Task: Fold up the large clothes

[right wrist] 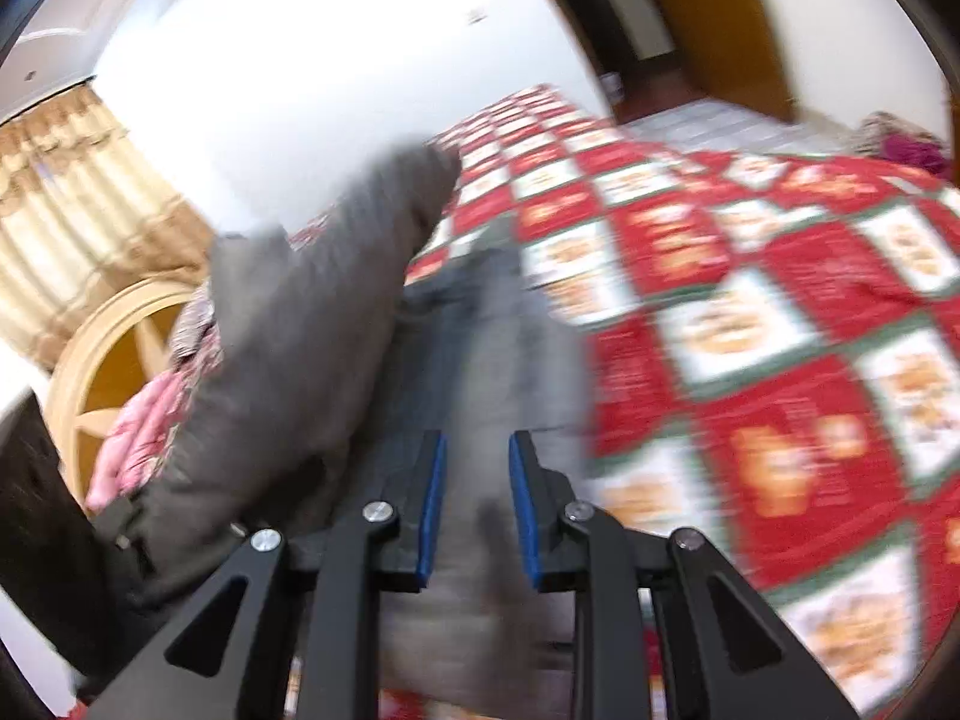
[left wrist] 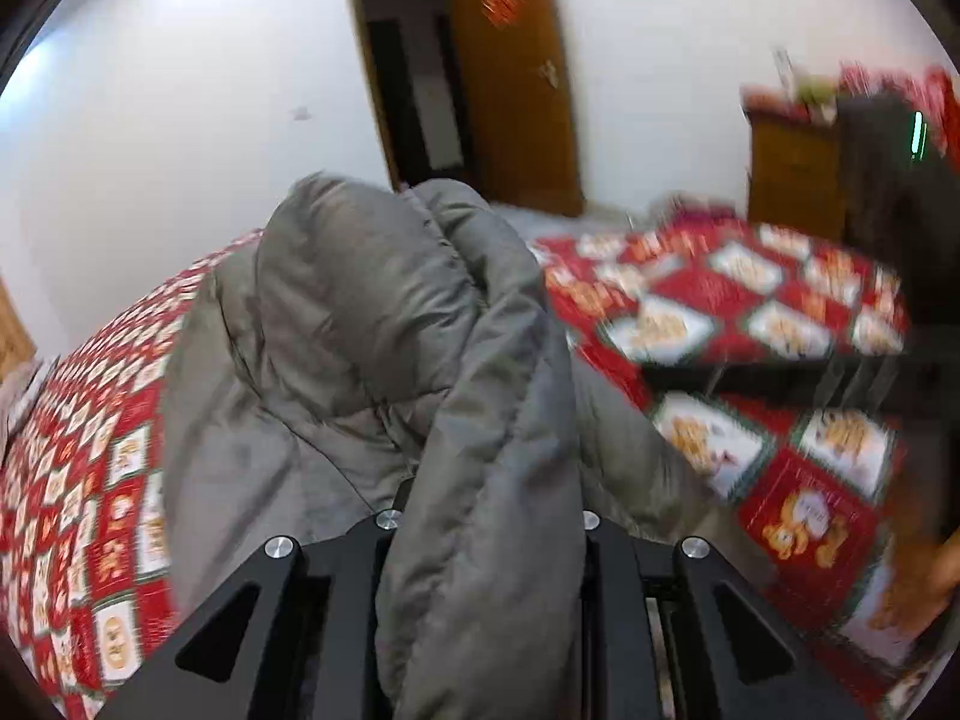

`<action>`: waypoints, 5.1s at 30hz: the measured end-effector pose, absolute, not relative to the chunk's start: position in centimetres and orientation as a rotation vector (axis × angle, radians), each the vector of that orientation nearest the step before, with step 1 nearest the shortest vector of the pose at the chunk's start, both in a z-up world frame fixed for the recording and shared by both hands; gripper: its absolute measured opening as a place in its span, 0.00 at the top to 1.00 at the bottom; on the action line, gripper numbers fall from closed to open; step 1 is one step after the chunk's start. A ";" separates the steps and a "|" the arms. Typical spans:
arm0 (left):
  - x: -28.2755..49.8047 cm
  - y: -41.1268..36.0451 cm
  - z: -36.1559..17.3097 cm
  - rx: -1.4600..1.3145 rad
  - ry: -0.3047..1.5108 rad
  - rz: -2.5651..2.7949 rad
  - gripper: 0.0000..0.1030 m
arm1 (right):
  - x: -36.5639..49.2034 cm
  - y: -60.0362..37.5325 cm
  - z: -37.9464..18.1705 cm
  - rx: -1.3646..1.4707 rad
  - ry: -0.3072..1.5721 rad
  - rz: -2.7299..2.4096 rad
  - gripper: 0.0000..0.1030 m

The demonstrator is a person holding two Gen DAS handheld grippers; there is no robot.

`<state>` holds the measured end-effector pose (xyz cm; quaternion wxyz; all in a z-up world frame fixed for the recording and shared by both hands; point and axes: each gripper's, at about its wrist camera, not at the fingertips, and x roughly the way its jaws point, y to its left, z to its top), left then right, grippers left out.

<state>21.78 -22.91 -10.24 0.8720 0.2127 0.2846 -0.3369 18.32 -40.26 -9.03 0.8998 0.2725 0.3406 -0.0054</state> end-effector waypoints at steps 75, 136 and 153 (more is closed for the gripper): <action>37.5 -17.8 -10.6 0.143 0.766 -0.377 0.20 | 30.6 -36.3 -15.7 0.631 0.917 0.255 0.74; 35.4 -14.5 -7.6 0.183 0.690 -0.177 0.17 | 35.7 -36.0 -14.7 0.237 0.821 -0.071 0.52; 38.2 -8.3 -14.6 -0.087 0.988 -0.296 0.11 | 35.7 -36.0 -14.6 0.241 0.820 -0.075 0.52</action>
